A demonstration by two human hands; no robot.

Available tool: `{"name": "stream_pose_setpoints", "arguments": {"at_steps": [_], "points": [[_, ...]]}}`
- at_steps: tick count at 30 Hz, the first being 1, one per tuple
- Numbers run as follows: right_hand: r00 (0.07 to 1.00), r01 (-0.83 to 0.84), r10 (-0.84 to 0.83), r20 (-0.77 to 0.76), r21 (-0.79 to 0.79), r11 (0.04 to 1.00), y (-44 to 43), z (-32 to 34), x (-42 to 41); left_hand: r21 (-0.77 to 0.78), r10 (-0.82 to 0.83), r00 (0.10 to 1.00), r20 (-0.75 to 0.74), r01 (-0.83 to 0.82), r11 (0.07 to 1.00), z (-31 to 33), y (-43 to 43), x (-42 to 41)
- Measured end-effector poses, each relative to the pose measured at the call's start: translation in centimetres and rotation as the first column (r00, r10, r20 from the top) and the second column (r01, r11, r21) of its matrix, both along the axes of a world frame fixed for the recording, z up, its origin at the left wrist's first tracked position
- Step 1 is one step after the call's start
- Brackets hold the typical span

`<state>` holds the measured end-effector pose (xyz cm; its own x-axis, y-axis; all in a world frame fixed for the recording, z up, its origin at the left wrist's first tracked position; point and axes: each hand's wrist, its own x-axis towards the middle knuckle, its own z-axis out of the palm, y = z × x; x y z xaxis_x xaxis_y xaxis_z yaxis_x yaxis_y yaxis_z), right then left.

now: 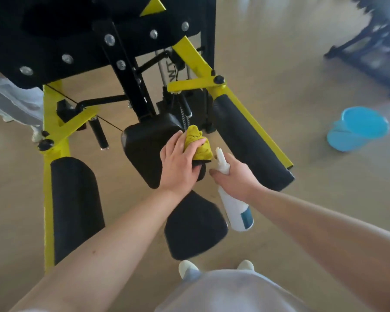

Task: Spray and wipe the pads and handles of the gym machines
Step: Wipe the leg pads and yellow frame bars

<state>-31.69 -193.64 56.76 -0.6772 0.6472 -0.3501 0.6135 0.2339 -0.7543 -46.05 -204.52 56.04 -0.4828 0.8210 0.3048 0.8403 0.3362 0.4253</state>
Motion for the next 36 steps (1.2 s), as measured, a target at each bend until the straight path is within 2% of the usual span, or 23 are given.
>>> {"name": "stream_pose_setpoints", "arguments": {"at_steps": [3, 5, 8, 10, 15, 20, 24, 27, 30, 32, 36], "points": [[0.998, 0.041, -0.043, 0.053, 0.037, 0.998, 1.3, 0.3, 2.1, -0.014, 0.004, 0.995, 0.096, -0.002, 1.0, 0.1, 2.1, 2.2], [0.995, 0.037, -0.042, 0.087, 0.053, 0.998, 1.8, 0.5, 3.3, 0.017, -0.02, 0.976, 0.218, 0.017, 1.0, 0.1, 3.3, 3.4], [0.991, 0.016, -0.028, 0.129, 0.094, 0.995, 1.8, 0.8, 4.3, 0.102, -0.052, 0.915, 0.4, 0.012, 0.995, 0.1, 5.1, 4.3], [0.986, 0.066, -0.084, 0.141, 0.126, 0.99, 1.7, 0.8, 4.3, 0.137, -0.049, 0.872, 0.487, -0.021, 0.99, -0.1, 6.1, 4.5], [0.951, 0.238, -0.261, 0.166, 0.148, 0.96, 1.9, 0.7, 3.3, 0.209, -0.017, 0.826, 0.564, -0.123, 0.97, -1.3, 7.9, 3.1], [0.917, 0.326, -0.352, 0.188, 0.156, 0.932, 1.1, 0.4, 1.2, 0.096, 0.061, 0.629, 0.775, -0.212, 0.973, -1.7, 8.7, 1.2], [0.894, 0.349, -0.381, 0.235, 0.168, 0.922, 0.3, 0.2, -0.6, -0.015, 0.14, 0.485, 0.863, -0.251, 0.968, -2.7, 9.1, -0.2], [0.879, 0.388, -0.417, 0.23, 0.164, 0.907, 0.1, 0.2, -2.4, -0.046, 0.144, 0.429, 0.892, -0.23, 0.972, -3.5, 9.0, -1.0], [0.894, 0.347, -0.381, 0.237, 0.174, 0.922, 0.5, 0.7, -4.8, -0.054, 0.127, 0.412, 0.902, -0.186, 0.981, -3.7, 8.5, -1.7], [0.901, 0.332, -0.361, 0.242, 0.153, 0.931, 1.0, 1.2, -6.4, -0.053, 0.113, 0.364, 0.925, -0.171, 0.984, -3.5, 8.4, -2.1], [0.906, 0.293, -0.33, 0.266, 0.168, 0.941, 2.0, 2.0, -8.6, -0.084, 0.119, 0.145, 0.982, -0.226, 0.97, -3.5, 9.0, -2.9]]}}
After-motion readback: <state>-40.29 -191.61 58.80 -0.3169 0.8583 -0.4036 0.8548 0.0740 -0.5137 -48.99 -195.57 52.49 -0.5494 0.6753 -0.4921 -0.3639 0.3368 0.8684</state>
